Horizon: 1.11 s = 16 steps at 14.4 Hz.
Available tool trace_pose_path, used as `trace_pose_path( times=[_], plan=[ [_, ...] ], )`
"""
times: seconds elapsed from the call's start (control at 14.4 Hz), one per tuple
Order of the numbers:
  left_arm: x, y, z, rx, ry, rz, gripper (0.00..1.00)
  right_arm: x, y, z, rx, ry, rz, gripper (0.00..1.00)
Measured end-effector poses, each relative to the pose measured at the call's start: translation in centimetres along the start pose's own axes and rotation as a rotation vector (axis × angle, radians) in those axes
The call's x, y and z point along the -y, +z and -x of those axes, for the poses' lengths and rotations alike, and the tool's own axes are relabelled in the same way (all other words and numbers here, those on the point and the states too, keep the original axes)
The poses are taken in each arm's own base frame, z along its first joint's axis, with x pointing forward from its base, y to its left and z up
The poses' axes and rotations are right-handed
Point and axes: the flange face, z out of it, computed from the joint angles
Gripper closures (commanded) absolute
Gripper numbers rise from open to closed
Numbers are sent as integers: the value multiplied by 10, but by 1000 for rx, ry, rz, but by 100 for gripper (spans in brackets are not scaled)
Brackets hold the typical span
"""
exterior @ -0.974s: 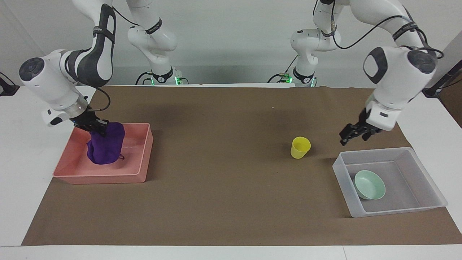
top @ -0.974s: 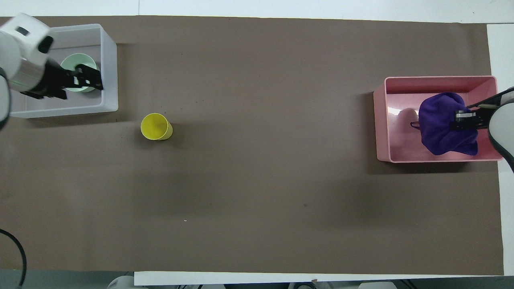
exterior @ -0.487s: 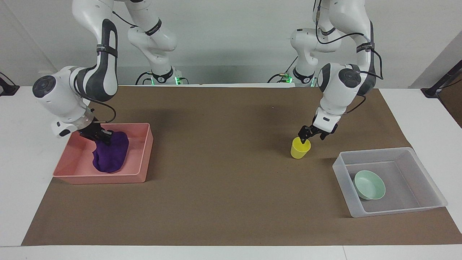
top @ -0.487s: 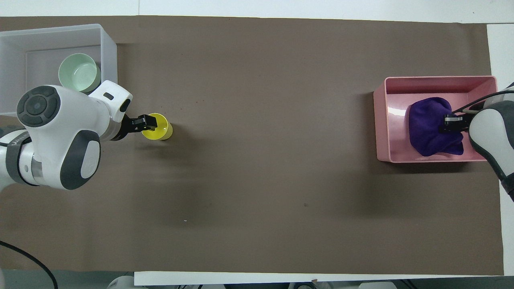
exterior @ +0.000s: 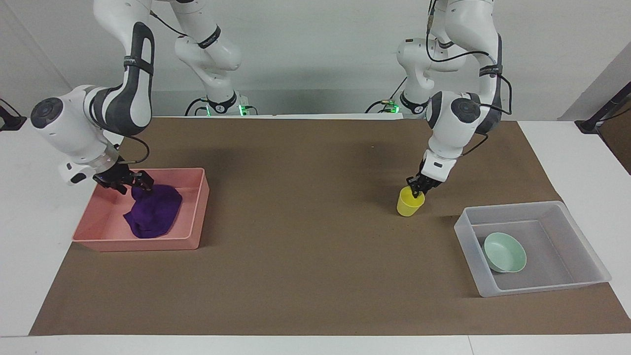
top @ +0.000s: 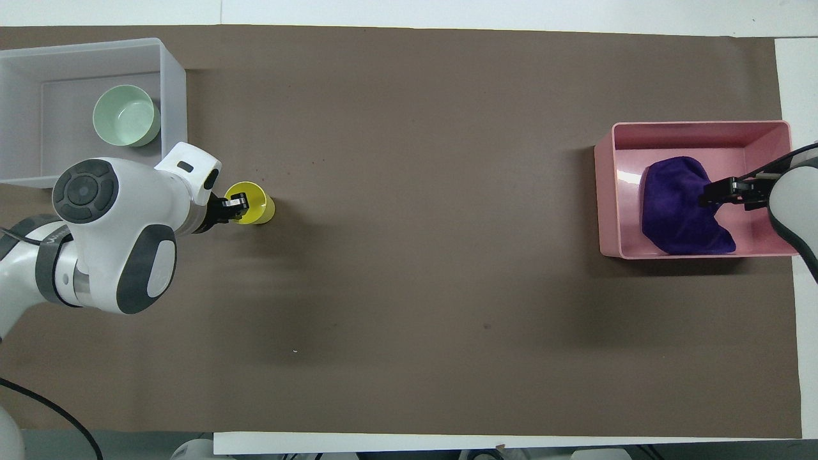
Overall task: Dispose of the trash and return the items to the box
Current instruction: 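Carry the yellow cup with the left gripper into the clear box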
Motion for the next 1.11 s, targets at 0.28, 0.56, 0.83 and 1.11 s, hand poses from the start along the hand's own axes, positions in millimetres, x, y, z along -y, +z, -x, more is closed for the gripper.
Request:
trace_pose_path(
  times=[0.28,0.56,0.83,1.11],
  plan=[
    [8,-79,-62,-85,-73,41,100,13,-54,1,36,-30,-11,1],
    [78,-194,-123,-127,-152,40,100,54,-112,5,86,-103,-7,1],
    [179,-155,-174,-119,-294,20,100,92,-162,25,102,-105,26,1],
    [195,-59,-208,-98,-361,64,100,127,-200,53,59,-117,43,0]
  ],
)
